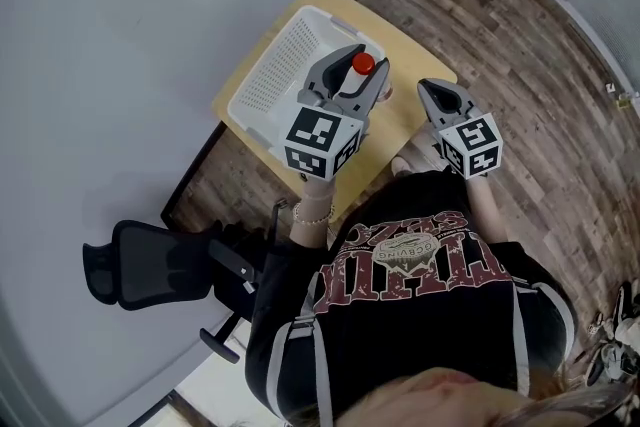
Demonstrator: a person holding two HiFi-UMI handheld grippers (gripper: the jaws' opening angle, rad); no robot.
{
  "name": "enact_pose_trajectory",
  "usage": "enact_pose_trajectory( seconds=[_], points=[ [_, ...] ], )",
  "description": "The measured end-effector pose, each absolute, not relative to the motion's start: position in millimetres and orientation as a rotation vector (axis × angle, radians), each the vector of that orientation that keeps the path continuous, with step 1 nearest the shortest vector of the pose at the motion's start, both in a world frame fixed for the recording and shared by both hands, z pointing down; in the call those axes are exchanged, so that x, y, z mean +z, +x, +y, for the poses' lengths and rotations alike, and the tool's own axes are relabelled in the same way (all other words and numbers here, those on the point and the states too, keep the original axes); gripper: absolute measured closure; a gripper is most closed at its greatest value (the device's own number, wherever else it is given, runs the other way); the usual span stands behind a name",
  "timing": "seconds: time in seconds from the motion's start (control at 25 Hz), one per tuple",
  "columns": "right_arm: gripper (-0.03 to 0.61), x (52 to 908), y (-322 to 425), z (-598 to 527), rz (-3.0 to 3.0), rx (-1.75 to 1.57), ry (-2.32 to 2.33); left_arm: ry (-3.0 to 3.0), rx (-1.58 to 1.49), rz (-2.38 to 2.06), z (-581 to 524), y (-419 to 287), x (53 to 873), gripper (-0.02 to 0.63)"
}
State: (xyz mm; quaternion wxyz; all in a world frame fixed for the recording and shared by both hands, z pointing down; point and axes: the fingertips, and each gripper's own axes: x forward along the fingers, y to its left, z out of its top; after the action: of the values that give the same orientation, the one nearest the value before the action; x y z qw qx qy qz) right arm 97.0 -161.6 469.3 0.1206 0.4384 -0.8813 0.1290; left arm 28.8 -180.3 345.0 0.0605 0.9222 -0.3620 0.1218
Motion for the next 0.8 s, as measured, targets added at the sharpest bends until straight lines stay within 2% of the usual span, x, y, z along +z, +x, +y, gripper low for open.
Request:
enact_pose_trajectory(
  seconds=[0.8],
  points=[
    [0.56, 487.8, 90.7, -181.3, -2.557, 0.403, 1.218, 2.63, 0.391, -1.161, -196.0, 17.1, 419.7, 0.414]
  ],
)
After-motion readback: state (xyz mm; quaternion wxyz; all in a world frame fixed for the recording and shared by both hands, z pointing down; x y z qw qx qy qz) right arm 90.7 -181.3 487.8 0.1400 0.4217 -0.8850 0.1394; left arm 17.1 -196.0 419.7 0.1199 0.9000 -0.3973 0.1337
